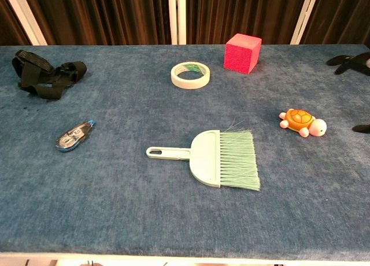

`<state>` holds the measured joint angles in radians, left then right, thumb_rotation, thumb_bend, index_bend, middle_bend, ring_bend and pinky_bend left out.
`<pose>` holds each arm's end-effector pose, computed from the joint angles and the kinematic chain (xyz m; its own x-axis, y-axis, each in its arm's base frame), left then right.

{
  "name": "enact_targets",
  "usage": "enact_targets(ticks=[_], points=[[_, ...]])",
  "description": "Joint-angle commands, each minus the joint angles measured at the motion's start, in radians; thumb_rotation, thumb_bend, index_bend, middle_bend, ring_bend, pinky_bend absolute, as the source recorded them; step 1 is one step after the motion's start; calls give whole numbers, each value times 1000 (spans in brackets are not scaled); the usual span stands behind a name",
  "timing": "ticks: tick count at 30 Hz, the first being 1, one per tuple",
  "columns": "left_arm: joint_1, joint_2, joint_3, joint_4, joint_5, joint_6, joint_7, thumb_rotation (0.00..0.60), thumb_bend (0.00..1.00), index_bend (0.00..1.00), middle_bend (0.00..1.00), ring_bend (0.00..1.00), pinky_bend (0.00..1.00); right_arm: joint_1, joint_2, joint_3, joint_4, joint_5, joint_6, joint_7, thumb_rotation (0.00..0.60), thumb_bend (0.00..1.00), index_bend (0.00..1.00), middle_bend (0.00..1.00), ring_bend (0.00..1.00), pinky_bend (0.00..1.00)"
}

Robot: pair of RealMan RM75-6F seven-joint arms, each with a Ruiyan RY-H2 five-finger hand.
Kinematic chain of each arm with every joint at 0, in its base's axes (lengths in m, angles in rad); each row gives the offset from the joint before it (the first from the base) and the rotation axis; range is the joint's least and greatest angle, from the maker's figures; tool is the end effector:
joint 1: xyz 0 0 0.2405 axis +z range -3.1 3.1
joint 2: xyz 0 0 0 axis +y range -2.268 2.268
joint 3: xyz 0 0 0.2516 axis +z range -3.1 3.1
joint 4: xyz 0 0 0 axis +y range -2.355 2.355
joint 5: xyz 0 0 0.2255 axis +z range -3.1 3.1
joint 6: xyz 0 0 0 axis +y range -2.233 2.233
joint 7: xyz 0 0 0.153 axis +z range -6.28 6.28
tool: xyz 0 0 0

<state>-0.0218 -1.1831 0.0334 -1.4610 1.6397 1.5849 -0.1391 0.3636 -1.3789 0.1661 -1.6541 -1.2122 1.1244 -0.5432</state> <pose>-0.3289 0.1523 0.1297 0.3506 0.0214 0.9363 0.9334 -0.0895 -0.3474 -0.2382 -0.2791 0.0289 0.5590 -0.2025 0.8040 -0.8291 -0.1497 0.5387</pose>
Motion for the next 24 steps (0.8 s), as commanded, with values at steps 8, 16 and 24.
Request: enact_targets(ticks=[8,16,24], points=[[-1,-5,0,16,-1,2,-15,600,0,102,19,0,15,53,-64,-2,43,57,-20,-54,600,111,110,245,0,0],[2,-3,0,22,-5,7,-24,600,0,103,19,0,16,86,-113,-11,92,79,-36,-48,600,158,160,258,0,0],[1,-4,0,25,-8,2,-27,600,0,102,19,0,15,109,-145,-23,129,104,-51,-54,600,234,293,339,1,0]])
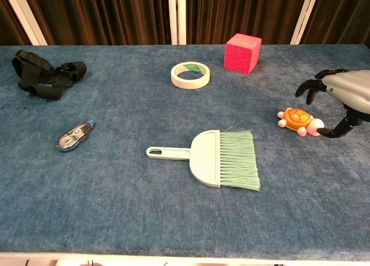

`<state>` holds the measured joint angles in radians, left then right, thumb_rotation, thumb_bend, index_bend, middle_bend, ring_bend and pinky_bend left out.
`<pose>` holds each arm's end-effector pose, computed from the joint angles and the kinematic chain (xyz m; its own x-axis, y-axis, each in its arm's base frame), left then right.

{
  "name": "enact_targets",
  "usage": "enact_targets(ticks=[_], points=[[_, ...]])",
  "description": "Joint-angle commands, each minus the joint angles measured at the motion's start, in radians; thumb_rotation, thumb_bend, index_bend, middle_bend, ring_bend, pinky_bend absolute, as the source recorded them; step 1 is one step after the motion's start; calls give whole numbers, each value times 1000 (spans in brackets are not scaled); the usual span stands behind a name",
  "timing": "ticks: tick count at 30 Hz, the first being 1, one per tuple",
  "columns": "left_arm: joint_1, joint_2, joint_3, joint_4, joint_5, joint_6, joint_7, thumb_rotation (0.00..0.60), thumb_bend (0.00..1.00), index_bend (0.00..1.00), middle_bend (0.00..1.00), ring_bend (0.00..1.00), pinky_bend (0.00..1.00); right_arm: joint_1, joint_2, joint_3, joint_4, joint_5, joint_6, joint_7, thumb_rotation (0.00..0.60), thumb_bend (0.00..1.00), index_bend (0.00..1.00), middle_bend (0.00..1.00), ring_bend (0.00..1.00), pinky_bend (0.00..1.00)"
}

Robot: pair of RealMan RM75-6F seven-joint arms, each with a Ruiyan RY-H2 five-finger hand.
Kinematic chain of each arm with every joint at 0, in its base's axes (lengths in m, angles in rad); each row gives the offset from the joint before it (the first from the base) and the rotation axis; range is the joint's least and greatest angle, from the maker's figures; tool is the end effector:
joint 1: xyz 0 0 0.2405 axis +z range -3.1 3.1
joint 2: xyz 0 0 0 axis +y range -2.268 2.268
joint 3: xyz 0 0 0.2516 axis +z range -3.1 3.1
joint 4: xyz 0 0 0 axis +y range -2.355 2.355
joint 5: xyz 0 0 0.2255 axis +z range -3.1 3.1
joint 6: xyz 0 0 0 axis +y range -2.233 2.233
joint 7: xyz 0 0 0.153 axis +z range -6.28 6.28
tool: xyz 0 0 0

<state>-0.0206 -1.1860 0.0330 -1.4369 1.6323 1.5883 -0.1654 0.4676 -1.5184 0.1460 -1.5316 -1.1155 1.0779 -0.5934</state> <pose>-0.3343 0.1522 0.1322 0.3456 0.0188 0.9382 0.9357 -0.0817 -0.3431 -0.2270 -0.2969 -0.0168 0.5762 -0.2552 0.7764 -0.8173 -0.1863 0.5453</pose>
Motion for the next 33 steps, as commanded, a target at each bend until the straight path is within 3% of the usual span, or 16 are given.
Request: enact_targets(ticks=[1,12,24,30,33], points=[[0,-1,1,2,-2,-2,-2,600,0,102,19,0,15,8,-9,-4,11,13,-7,-6,600,251,316,357,7,0],[-1,-7,1,14,-7,-6,-13,600,0,102,19,0,15,25,-50,-20,55,-2,9,8,600,324,521,490,106,0],[1,-10,1,27,-11,-7,-25,600,0,102,19,0,15,18,-94,-25,112,-52,74,41,600,465,884,758,292,0],[1,-11,2,27,-9,-6,-25,600,0,102,19,0,15,8,-83,-31,119,-73,91,56,600,465,892,768,300,0],[1,-11,2,27,-9,-6,-25,600,0,102,19,0,15,8,-53,-43,94,-48,62,28,600,389,728,680,262,0]])
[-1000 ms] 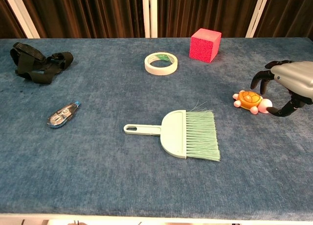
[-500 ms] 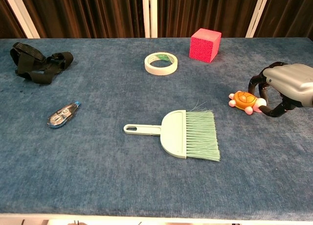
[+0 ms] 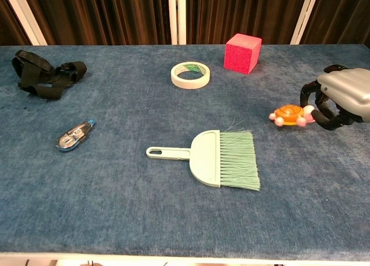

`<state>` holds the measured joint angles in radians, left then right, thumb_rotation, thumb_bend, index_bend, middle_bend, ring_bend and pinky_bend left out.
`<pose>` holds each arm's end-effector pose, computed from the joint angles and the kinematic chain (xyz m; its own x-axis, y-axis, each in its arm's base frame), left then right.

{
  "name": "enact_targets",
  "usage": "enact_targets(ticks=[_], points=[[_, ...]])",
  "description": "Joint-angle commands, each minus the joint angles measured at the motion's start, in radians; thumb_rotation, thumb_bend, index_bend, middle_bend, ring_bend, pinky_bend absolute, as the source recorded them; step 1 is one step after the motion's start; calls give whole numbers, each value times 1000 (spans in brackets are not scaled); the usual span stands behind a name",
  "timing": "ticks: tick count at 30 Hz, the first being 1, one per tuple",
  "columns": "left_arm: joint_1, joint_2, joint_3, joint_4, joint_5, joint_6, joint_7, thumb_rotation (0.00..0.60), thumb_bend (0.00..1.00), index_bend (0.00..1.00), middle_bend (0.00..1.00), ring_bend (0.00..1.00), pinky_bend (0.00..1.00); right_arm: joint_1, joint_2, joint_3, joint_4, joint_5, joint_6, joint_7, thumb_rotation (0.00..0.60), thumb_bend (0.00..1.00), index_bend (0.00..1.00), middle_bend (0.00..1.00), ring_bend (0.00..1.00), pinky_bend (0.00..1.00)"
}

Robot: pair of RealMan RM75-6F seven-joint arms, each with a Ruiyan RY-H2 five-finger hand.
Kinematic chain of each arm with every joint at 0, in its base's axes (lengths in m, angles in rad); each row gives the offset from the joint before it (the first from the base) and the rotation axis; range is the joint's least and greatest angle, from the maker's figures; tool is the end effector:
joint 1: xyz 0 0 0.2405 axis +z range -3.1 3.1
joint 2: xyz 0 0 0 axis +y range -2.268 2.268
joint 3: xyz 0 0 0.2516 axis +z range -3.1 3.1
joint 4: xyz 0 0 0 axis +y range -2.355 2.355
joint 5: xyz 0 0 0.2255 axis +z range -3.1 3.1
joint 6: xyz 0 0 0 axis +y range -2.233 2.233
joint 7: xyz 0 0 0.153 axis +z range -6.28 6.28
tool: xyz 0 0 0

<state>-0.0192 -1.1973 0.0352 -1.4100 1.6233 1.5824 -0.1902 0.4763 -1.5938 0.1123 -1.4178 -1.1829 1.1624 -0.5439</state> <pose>-0.3403 0.1514 0.1308 0.3374 0.0272 0.9410 0.9396 -0.0707 -0.3349 -0.2303 -0.2988 -0.0260 0.5936 -0.1732 0.7859 -0.8031 -0.1893 0.5649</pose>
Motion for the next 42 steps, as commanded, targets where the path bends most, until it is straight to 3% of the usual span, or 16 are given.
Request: enact_targets(ticks=[1,5,8,12,17,25,32,42], points=[[0,0,0,-1,0,-1,1,600,0,102,19,0,16,0,38,-12,-38,35,-38,-34,600,358,635,617,231,0],[-1,0,1,-1,1,-2,2,600,0,102,19,0,16,0,81,-15,-91,58,-52,-55,600,254,301,345,63,0],[-1,0,0,-2,1,-2,3,600,0,102,19,0,16,-2,110,-16,-132,57,-44,-60,600,186,150,219,2,0],[-1,0,1,-2,1,-2,2,600,0,102,19,0,16,-3,139,-15,-181,38,-25,-61,600,157,93,170,0,0],[-1,-1,1,0,0,-1,0,600,0,102,19,0,16,5,141,-18,-206,8,-21,-49,600,155,86,185,0,0],[1,-2,1,10,-6,-3,-14,600,0,103,19,0,16,33,77,-7,-139,83,-66,-83,600,170,212,335,0,0],[0,-5,0,21,-8,-7,-24,600,0,102,19,0,16,39,34,-8,-86,74,-57,-63,600,208,330,364,7,0],[1,-7,1,30,-7,-5,-32,600,0,102,19,0,16,26,-30,-16,5,-16,9,-8,600,333,769,657,211,0]])
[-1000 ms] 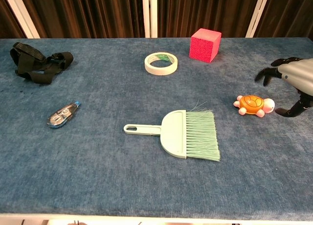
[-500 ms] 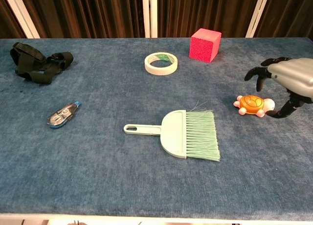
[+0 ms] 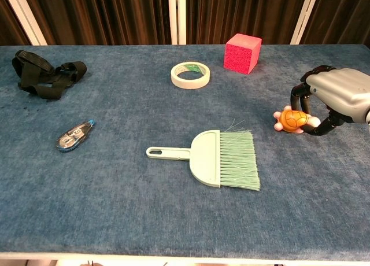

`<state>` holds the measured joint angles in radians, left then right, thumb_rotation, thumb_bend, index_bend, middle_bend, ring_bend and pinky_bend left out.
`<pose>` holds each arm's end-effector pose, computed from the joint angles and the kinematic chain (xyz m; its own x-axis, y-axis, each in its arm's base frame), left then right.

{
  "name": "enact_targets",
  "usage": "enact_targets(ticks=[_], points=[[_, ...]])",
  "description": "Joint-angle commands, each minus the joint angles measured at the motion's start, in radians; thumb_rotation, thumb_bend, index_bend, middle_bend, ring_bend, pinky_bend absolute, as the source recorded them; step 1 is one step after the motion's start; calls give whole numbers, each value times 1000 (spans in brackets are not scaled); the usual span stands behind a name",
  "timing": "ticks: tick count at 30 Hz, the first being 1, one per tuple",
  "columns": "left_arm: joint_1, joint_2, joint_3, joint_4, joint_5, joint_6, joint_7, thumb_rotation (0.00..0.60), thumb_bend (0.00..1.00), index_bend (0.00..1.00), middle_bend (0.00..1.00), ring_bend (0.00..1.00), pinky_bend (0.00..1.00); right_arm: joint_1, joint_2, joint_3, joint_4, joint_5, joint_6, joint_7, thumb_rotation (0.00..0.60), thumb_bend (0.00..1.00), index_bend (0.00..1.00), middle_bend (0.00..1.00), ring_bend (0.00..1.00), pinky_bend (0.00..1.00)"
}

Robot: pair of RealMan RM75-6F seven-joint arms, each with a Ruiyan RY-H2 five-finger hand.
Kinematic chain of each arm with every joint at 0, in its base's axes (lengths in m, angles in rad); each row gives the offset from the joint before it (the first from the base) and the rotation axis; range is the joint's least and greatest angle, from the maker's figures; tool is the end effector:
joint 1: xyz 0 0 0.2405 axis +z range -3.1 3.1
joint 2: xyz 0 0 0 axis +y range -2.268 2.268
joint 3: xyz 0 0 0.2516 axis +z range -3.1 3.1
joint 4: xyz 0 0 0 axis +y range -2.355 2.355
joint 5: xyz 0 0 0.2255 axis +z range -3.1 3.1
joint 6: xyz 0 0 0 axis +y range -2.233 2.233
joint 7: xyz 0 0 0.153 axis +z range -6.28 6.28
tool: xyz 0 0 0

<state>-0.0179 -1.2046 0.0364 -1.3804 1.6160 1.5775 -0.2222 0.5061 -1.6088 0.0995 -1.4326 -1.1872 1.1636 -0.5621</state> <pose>-0.3469 0.1509 0.1313 0.3285 0.0339 0.9439 0.9433 -0.0613 -0.3261 -0.2150 -0.2988 -0.0342 0.5989 -0.1669 0.7833 -0.7957 -0.2349 0.5583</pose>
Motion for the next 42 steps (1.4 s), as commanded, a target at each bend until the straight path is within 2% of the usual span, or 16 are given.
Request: enact_targets(ticks=[1,7,9,11,13,17,20,23,34,39,40,42], points=[[0,0,0,0,0,1,0,600,0,103,19,0,16,-4,-18,-2,26,-13,9,12,600,347,800,679,229,0],[-1,1,0,-1,1,0,1,600,0,102,19,0,16,-11,-33,1,48,-36,30,28,600,451,987,832,347,0],[-1,1,0,-2,1,-1,2,600,0,102,19,0,16,-13,-32,2,51,-42,34,36,600,461,1000,866,373,0],[-2,1,0,-2,1,-2,3,600,0,102,19,0,16,-16,-21,-2,47,-47,28,44,600,433,982,848,372,0],[-2,1,0,-3,2,-2,4,600,0,102,19,0,16,-16,0,-9,31,-43,7,42,600,392,925,806,357,0],[-2,1,1,-3,3,-2,6,600,0,102,19,0,16,-10,47,-12,-21,8,-47,5,600,277,501,510,176,0],[-2,1,1,-4,3,-2,6,600,0,102,19,0,16,-6,60,-9,-41,33,-62,-18,600,248,384,410,103,0],[-1,2,1,-4,2,-1,6,600,0,102,19,0,16,-4,59,-10,-46,41,-66,-25,600,246,361,395,93,0],[-1,-1,1,3,1,-2,-1,600,0,102,19,0,16,-8,54,-13,-46,-11,-34,12,600,246,337,384,82,0],[-1,0,1,4,1,-1,-3,600,0,103,19,0,16,-6,49,-16,-37,-17,-40,19,600,246,363,384,82,0],[0,0,1,3,1,0,-4,600,0,102,19,0,16,-5,44,-15,-31,-20,-39,20,600,249,388,395,83,0],[0,0,1,4,0,0,-4,600,0,102,19,0,16,-7,29,-13,-15,-29,-23,22,600,266,506,464,103,0]])
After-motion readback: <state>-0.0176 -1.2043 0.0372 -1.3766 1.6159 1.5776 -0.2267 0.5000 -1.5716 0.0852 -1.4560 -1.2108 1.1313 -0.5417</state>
